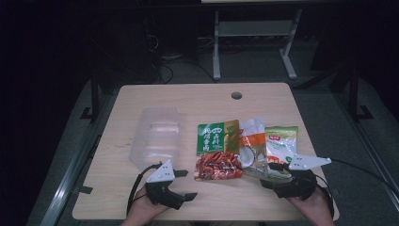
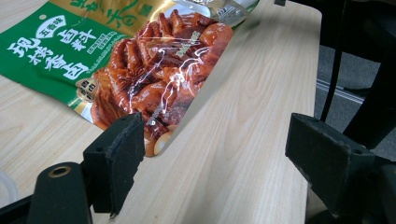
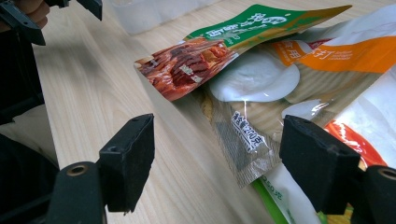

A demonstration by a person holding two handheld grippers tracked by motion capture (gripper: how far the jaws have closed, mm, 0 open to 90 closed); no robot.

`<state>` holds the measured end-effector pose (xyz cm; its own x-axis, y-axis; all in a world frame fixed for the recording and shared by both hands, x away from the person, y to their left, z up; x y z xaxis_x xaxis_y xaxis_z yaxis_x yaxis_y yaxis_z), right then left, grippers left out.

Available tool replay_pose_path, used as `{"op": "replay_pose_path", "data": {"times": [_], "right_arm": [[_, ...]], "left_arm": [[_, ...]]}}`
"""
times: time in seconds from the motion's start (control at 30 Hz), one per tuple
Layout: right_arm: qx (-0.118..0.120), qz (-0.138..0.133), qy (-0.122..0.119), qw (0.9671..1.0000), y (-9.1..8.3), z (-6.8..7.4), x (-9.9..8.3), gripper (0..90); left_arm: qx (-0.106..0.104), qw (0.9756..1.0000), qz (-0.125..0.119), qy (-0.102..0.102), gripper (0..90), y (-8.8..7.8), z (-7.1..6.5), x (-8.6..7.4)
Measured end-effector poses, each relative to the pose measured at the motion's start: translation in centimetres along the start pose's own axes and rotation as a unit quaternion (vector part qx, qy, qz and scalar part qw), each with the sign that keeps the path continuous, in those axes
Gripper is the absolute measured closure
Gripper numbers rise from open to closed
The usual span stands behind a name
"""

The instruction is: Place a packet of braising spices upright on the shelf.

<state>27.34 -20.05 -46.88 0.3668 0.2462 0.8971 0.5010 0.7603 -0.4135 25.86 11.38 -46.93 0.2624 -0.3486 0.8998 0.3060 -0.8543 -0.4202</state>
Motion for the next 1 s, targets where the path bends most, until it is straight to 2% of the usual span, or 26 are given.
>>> {"op": "replay_pose_path", "data": {"times": [0.17, 0.4, 0.7, 0.83, 0.87, 1.0], "right_arm": [[0.001, -0.002, 0.002, 1.0, 0.1, -0.1, 0.2, 25.4], [0.008, -0.003, 0.003, 1.0, 0.4, -0.2, 1.2, 23.3], [0.01, 0.004, 0.008, 0.9999, 1.0, -1.0, 4.0, 20.7], [0.016, 0.006, 0.022, 0.9996, 1.6, -1.3, 4.9, 20.6], [0.021, 0.007, 0.025, 0.9995, 2.2, -1.4, 5.6, 20.6], [0.026, 0.018, 0.016, 0.9994, 3.2, -1.7, 6.9, 20.7]], "left_arm": [[-0.001, 1.0, 0.001, -0.003, 19.6, 0.2, 0.0, -0.1], [-0.005, 1.0, 0.004, 0.006, 19.6, 0.3, -0.2, -0.1], [-0.007, 1.0, 0.0, 0.006, 19.6, 0.3, -0.1, 0.1], [-0.005, 1.0, 0.0, 0.005, 19.6, 0.3, 0.0, 0.0], [-0.005, 1.0, -0.003, 0.002, 19.6, 0.2, 0.0, 0.1], [-0.004, 1.0, -0.005, 0.003, 19.6, 0.2, 0.1, 0.2]]}}
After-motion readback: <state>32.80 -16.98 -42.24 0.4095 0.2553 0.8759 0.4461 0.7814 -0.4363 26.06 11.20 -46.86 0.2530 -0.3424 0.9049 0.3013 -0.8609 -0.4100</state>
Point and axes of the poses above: each handheld gripper's, and its own axes: y roughly forward along the jaws, x roughly out of its top, z roughly to its left, the point moved 7 cm from there along y, roughly forward along the jaws, and after that the axes turned 8 degrees about -z, right-handed, at the moved point
